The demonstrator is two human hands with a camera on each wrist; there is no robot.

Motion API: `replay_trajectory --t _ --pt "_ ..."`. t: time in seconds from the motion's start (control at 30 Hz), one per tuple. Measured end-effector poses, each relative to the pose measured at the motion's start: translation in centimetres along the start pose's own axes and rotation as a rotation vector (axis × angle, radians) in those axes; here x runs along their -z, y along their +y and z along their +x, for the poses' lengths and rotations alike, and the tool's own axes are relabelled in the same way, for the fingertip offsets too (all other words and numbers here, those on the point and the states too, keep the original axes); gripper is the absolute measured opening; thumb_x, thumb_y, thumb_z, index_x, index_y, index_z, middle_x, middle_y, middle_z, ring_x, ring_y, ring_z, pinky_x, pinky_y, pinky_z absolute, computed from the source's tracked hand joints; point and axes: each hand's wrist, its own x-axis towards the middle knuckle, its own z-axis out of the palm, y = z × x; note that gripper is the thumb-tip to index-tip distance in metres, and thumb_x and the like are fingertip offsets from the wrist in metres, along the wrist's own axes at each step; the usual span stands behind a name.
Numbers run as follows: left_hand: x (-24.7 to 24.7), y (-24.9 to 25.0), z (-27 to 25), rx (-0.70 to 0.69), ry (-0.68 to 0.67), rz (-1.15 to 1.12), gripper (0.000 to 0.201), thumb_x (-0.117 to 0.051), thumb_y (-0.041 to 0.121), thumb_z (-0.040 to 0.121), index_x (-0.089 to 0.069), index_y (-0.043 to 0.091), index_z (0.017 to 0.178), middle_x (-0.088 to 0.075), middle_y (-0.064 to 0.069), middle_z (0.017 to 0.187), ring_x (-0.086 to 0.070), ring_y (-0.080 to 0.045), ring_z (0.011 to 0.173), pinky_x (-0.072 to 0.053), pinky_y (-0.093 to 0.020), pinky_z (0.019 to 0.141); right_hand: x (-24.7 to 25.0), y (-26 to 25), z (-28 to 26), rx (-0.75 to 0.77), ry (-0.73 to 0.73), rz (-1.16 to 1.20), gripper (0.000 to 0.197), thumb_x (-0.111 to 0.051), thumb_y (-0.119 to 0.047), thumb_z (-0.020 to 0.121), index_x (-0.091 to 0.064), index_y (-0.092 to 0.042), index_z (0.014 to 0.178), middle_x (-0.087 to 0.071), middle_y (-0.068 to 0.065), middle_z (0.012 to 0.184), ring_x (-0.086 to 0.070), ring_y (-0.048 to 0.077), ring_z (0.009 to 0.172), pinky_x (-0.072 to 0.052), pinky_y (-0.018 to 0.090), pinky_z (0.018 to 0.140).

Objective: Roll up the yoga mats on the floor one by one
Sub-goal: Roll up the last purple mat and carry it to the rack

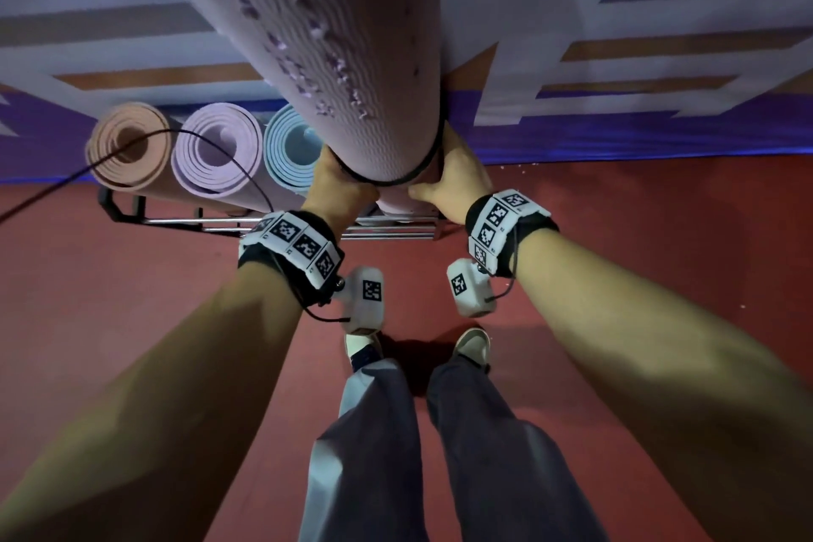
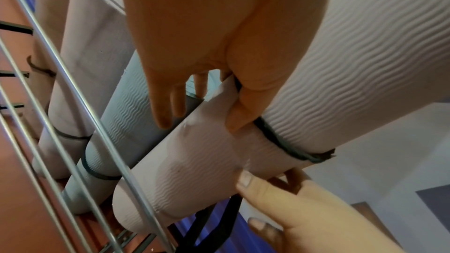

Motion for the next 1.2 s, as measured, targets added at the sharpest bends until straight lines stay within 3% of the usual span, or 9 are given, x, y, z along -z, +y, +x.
replay_trajectory --t 0.2,0.33,0.53,0.63,0.73,0.83,0.93,1.1,1.2 --pt "0.9 0.7 -0.7 -0.069 0.085 0.032 0.083 -0.068 0.029 0.04 -0.048 0.015 0.12 -0.063 -0.015 0.103 -0.061 -0.028 0.088 -0.053 -0.044 0.071 0.1 -0.1 0.3 -0.149 -0.15 -0.187 0.09 -0.075 -0.031 0.079 -0.025 -0.03 0.154 -0.035 0.015 0.149 -0.043 0.039 0.131 -0.041 0.044 0.108" --pt "1.5 1.1 -1.2 -0.046 0.109 -0.053 0.073 -0.062 0.012 0.053 -0.048 0.02 0.125 -0.064 -0.014 0.107 -0.058 -0.022 0.088 -0.05 -0.03 0.073 1.8 -1.5 -0.4 -0.008 -0.004 0.101 0.078 -0.057 -0.007 0.082 -0.034 -0.028 0.153 -0.056 0.01 0.138 -0.056 0.031 0.122 -0.046 0.031 0.1" --pt "1.9 1.5 -1.5 -0.086 0.123 -0.206 0.069 -0.059 -0.022 0.071 -0.048 0.002 0.135 -0.064 -0.018 0.123 -0.068 -0.017 0.095 -0.059 -0.036 0.077 4.0 -5.0 -1.1 -0.048 -0.04 0.564 0.065 -0.045 -0.01 0.088 -0.044 -0.042 0.144 -0.067 0.002 0.123 -0.065 0.031 0.105 -0.059 0.053 0.082" --pt "1.9 1.0 -1.6 -0.109 0.133 -0.219 0.067 -0.064 -0.017 0.072 -0.049 -0.002 0.136 -0.066 -0.021 0.124 -0.068 -0.028 0.109 -0.06 -0.041 0.084 3.5 -5.1 -1.6 -0.021 -0.011 0.638 0.057 -0.049 -0.016 0.083 -0.054 -0.042 0.135 -0.071 0.003 0.114 -0.066 0.033 0.105 -0.057 0.058 0.084" --pt "1.6 0.3 -1.7 -0.155 0.091 -0.154 0.067 -0.069 0.008 0.066 -0.055 -0.002 0.131 -0.069 -0.019 0.12 -0.067 -0.035 0.111 -0.057 -0.054 0.092 2.9 -3.9 -2.3 -0.052 -0.021 0.685 0.052 -0.051 -0.022 0.083 -0.056 -0.048 0.128 -0.066 -0.001 0.125 -0.064 0.021 0.114 -0.057 0.051 0.09" --pt "1.3 0.3 -1.1 -0.217 0.107 -0.089 0.07 -0.07 0.016 0.063 -0.057 -0.002 0.13 -0.07 -0.014 0.12 -0.066 -0.029 0.115 -0.054 -0.054 0.096 2.5 -3.7 -2.2 -0.095 -0.034 0.699 0.054 -0.05 -0.025 0.084 -0.051 -0.054 0.13 -0.064 -0.003 0.131 -0.062 0.021 0.118 -0.056 0.052 0.092" --pt "1.3 0.9 -0.8 -0.246 0.139 -0.031 0.059 -0.065 0.007 0.066 -0.061 -0.003 0.124 -0.07 -0.015 0.116 -0.064 -0.028 0.118 -0.052 -0.055 0.097 2.3 -4.3 -1.9 -0.103 -0.047 0.659 0.054 -0.049 -0.031 0.082 -0.049 -0.066 0.123 -0.064 -0.004 0.129 -0.063 0.023 0.115 -0.056 0.054 0.091" --pt "1.4 1.9 -2.2 -0.102 0.144 0.11 0.039 -0.053 0.003 0.076 -0.052 -0.025 0.104 -0.053 -0.047 0.092 -0.052 -0.06 0.105 -0.042 -0.066 0.074 1.8 -4.3 -1.6 -0.081 -0.078 0.559 0.055 -0.05 -0.034 0.076 -0.048 -0.073 0.115 -0.066 0.014 0.121 -0.058 0.049 0.112 -0.053 0.066 0.084" --pt "2.0 2.9 -3.1 -0.102 0.14 0.117 0.026 -0.049 -0.018 0.08 -0.05 -0.029 0.104 -0.053 -0.051 0.104 -0.056 -0.054 0.105 -0.042 -0.057 0.077 3.7 -6.0 -1.8 0.001 -0.06 0.521 0.061 -0.057 -0.037 0.068 -0.055 -0.054 0.127 -0.063 0.001 0.133 -0.059 0.028 0.122 -0.048 0.052 0.104"
